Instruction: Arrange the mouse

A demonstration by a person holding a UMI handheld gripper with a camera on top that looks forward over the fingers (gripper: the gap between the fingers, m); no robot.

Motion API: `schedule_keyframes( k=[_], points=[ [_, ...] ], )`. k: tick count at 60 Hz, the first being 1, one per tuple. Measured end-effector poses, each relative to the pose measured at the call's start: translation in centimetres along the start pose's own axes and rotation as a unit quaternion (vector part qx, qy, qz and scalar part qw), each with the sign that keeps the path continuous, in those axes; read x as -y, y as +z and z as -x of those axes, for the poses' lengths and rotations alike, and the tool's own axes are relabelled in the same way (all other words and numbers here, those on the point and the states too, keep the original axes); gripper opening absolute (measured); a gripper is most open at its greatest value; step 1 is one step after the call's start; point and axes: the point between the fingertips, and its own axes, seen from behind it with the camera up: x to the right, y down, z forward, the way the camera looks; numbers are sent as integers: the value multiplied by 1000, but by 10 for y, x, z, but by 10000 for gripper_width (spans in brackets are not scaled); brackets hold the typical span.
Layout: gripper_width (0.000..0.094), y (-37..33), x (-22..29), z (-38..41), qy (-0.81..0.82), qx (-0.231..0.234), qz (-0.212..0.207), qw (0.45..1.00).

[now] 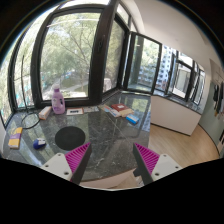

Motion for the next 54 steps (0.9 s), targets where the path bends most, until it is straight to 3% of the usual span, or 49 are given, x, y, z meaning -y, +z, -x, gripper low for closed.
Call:
schedule_keyframes(
  k=[17, 31, 40, 54],
  points=[
    [853, 5, -85, 36, -8, 13, 59, 998],
    [856, 14, -168, 167, -6, 110, 97, 989],
    [859, 27, -174, 281, -9, 186, 80, 979],
    [858, 87, -152, 425, -29, 231, 54, 971]
  ],
)
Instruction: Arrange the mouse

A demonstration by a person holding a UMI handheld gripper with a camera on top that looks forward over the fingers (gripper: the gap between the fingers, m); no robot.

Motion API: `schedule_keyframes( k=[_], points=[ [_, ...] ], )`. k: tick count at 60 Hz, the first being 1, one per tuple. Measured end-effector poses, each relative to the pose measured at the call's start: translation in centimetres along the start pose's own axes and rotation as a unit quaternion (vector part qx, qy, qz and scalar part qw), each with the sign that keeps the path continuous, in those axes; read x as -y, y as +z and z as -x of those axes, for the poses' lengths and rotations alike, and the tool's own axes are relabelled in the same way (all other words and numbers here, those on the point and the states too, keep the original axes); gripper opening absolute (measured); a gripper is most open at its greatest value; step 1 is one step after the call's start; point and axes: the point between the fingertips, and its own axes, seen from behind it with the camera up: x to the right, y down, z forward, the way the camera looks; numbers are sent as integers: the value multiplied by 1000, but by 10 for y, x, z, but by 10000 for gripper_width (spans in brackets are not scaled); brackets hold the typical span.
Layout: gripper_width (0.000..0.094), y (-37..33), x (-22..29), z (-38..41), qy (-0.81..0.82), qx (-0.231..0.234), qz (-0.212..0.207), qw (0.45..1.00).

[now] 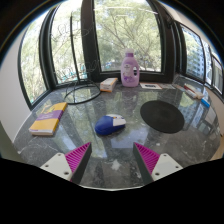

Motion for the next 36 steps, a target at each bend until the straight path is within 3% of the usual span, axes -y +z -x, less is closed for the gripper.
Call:
schedule_keyframes(
  k=[12, 28, 32, 36],
  points=[
    [857, 85, 26, 28, -9, -6, 5, 1000],
    [843, 136, 53, 31, -4, -31, 10, 999],
    [796, 144, 59, 32, -9, -38, 12, 999],
    [675, 151, 62, 32, -16, -46, 13, 999]
  ],
)
